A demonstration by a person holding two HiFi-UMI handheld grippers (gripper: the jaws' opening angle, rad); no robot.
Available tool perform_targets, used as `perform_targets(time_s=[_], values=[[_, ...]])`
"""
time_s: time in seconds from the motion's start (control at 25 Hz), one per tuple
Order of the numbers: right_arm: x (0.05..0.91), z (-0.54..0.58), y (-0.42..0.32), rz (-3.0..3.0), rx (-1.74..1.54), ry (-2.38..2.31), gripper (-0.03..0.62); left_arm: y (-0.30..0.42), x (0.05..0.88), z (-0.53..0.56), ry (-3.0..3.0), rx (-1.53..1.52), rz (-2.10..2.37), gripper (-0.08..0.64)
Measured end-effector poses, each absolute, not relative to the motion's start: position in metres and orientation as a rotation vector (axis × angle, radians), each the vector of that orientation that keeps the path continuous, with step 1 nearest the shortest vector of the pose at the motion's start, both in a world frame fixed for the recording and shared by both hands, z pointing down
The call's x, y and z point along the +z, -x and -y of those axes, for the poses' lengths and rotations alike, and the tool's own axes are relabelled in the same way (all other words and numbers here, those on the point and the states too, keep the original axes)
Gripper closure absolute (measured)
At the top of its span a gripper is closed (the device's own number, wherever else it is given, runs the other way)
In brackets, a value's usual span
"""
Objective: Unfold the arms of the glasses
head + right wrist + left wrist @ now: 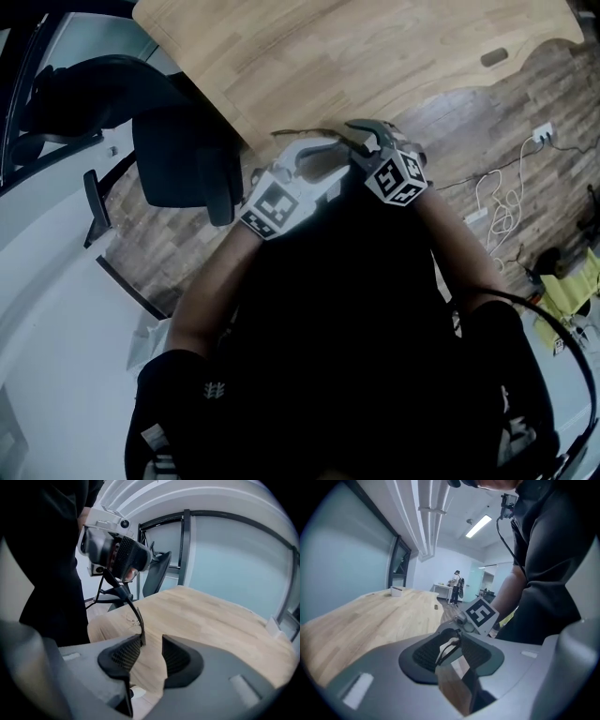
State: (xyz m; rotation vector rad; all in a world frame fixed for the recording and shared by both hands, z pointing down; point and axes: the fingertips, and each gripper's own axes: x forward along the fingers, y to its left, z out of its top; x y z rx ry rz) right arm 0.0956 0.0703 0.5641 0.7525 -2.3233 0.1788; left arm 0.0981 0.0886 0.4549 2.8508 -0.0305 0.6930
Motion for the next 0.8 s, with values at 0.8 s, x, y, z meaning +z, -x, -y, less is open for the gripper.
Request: perform_targets(time_s=[0.8], values=[[0.572, 0.005, -0.110, 2.317, 0.203, -0.730, 0.459, -0.017, 0.565, 0.013, -2.490, 1.079, 0.600, 0.446]])
